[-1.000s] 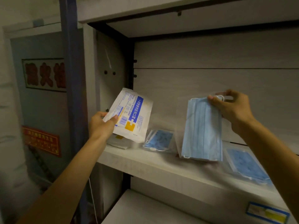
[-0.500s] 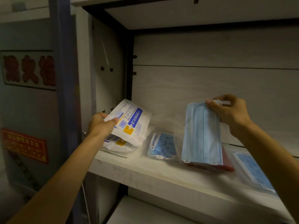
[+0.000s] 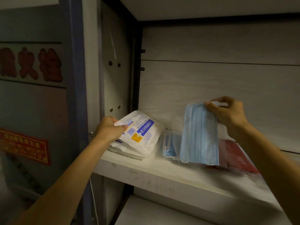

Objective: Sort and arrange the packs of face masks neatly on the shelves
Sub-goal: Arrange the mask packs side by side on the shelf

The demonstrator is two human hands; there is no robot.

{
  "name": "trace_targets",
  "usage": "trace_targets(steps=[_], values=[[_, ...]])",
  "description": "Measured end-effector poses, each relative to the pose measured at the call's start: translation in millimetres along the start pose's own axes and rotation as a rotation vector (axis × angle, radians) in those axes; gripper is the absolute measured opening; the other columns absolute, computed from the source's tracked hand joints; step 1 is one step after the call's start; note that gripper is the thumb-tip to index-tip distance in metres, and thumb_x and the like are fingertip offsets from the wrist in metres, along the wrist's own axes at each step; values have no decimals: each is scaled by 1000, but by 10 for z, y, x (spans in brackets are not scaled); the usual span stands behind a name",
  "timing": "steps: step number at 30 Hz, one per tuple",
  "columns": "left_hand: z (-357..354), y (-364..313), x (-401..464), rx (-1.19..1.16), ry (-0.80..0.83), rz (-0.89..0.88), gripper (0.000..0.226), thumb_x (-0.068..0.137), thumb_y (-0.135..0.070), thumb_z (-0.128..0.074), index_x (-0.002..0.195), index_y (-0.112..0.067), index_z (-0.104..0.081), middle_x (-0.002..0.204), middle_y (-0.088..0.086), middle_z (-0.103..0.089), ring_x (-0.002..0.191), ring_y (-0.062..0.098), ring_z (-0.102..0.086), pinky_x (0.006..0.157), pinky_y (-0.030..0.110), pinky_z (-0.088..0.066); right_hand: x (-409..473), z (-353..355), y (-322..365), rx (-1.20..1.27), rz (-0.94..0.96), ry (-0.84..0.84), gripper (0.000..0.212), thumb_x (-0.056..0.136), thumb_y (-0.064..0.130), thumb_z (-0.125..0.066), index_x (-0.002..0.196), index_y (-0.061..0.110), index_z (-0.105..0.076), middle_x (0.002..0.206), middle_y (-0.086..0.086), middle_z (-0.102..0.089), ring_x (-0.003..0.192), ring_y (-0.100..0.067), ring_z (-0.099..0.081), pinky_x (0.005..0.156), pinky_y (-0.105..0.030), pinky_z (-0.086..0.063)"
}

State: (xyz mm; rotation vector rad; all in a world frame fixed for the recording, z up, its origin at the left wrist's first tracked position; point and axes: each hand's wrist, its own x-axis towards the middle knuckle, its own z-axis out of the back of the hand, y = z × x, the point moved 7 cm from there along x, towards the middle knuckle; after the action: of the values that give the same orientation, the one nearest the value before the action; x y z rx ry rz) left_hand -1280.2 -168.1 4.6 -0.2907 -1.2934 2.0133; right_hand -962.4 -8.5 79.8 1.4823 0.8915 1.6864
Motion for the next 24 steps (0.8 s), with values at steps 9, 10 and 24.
trace_targets(steps=[9,10,24], values=[[6,-54,-11,516,-36,-134,40,86,-47,-63,110,-16,-55,112,7,-63,98,25,-59,77,33,-50,-96,86,17,-41,-7,-16,42,81,21,-75,112,-3,-59,92,-6,-63,81,-20,-63,74,-40,-57],[-4,-57,-18,534,-39,-143,41,86,-46,-63,113,-16,-53,115,8,-62,102,26,-58,82,36,-51,-107,101,17,-44,-9,-18,41,82,21,-74,111,-3,-59,92,-6,-63,82,-20,-63,73,-38,-57],[-116,-459,-222,444,-153,-478,39,89,-35,-63,124,-19,-55,122,6,-62,113,28,-53,94,38,-43,-328,203,-15,-157,-158,-44,25,97,12,-52,111,-7,-61,96,-17,-56,86,-29,-56,81,-47,-53]])
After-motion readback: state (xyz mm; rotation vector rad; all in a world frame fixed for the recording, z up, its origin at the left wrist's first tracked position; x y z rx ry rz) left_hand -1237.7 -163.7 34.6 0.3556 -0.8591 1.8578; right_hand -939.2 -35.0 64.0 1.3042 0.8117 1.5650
